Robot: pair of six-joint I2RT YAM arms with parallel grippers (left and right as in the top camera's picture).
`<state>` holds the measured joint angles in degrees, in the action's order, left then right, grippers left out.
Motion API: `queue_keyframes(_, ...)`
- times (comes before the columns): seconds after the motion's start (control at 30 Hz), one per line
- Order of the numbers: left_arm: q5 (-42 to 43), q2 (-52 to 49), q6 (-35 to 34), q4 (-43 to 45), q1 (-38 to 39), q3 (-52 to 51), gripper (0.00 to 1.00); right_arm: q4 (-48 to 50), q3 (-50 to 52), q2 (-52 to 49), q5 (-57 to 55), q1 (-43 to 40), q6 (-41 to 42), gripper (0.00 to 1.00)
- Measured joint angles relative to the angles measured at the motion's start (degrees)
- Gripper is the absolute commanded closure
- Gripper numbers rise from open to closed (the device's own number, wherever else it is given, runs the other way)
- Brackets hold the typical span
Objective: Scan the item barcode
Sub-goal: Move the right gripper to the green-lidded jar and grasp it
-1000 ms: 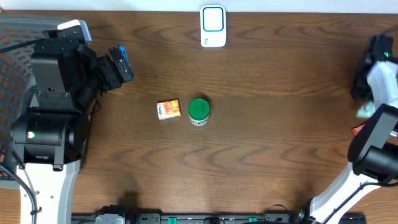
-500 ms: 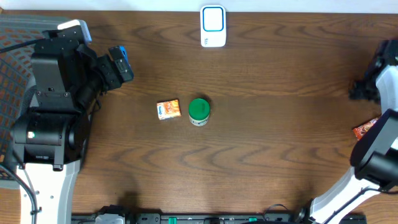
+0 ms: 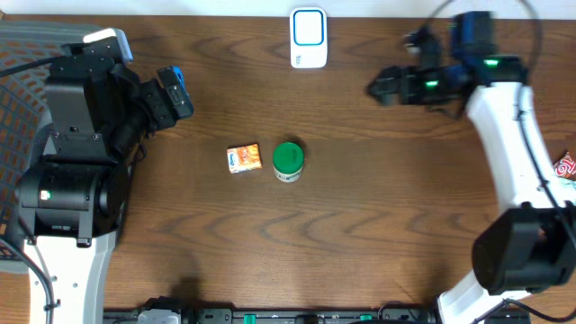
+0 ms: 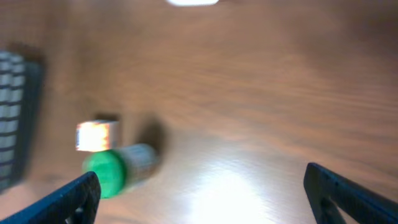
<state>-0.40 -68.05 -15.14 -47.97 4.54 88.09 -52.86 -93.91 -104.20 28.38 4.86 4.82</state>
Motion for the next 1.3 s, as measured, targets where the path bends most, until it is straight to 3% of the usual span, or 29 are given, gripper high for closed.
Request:
queue_keyframes(0.43, 0.0, 0.0, 0.0, -0.02, 0.0, 0.0, 0.02, -4.07, 0.22, -2.58, -12.68, 21.46, 41.44, 0.01)
queue_keyframes(0.73, 0.0, 0.0, 0.0, 0.0, 0.0, 0.0, 0.02, -4.52, 0.22, -3.74, -22.1, 30.01, 62.9, 0.01)
queue_keyframes(1.3, 0.0, 0.0, 0.0, -0.02, 0.0, 0.0, 0.02, 0.42, 0.22, -14.64, -19.32, 30.03, 72.26, 0.01)
